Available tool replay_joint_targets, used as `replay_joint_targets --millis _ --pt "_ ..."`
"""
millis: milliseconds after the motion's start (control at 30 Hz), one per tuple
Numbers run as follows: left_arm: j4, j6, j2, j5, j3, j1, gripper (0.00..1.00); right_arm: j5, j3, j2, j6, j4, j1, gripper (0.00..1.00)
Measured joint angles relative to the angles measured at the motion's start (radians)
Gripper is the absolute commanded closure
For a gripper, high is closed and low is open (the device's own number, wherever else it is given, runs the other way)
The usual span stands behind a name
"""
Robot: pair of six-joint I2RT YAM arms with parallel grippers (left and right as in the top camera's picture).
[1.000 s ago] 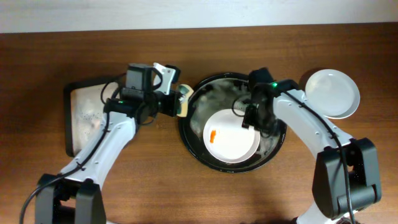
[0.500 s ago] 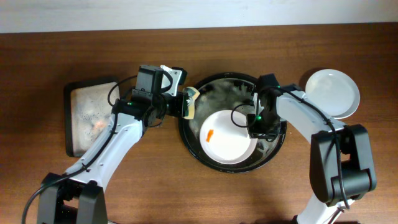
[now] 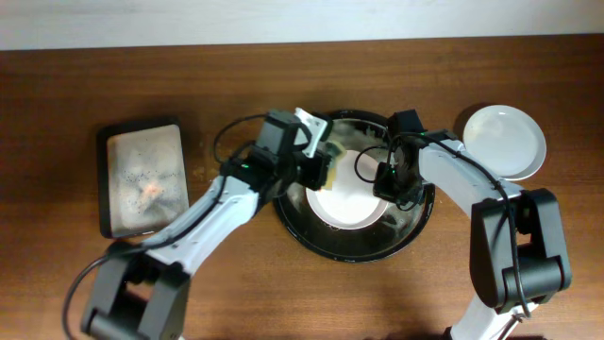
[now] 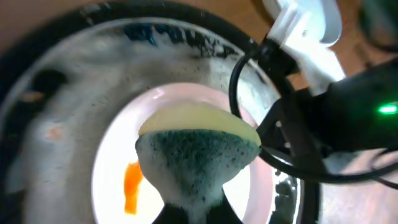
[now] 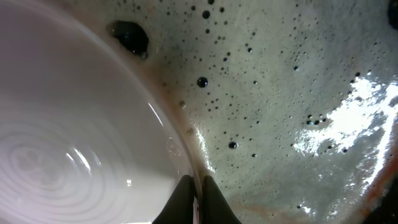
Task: Clean dirty plates on tray and stack at the side
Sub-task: 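Tilt the plate up with right gripper and press sponge onto it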
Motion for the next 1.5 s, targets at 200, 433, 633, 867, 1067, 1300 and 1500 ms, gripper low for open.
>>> replay_joint_targets --millis 200,433,633,867,1067,1300,1500 --pt "0.02 0.0 0.091 0.0 0.0 -0.051 1.0 0.061 0.002 0.0 -0.058 0.003 0.0 0.95" --pt "0.006 -0.02 0.254 -0.027 0.062 -0.074 1.0 0.077 0.003 0.0 -0.099 0.003 0.0 0.95" --pt "-0.047 -0.032 0.311 -0.118 0.162 -0.076 1.0 0.081 0.003 0.0 -0.121 0.002 0.0 0.95" --pt "-0.222 -0.095 0.358 -0.236 0.269 -0.105 1.0 0.093 0.005 0.0 -0.126 -0.002 0.0 0.95" --pt "-0.493 -0.146 0.38 -0.479 0.444 -0.119 1.0 0.092 0.006 0.0 -0.126 -0.004 0.0 0.96" --pt "-0.538 -0.164 0.384 -0.372 0.536 -0.108 1.0 0.093 0.007 0.0 -0.127 -0.007 0.0 0.96" --pt "-0.529 -0.224 0.492 -0.282 0.546 -0.132 1.0 0.097 0.007 0.0 -0.126 -0.008 0.0 0.96"
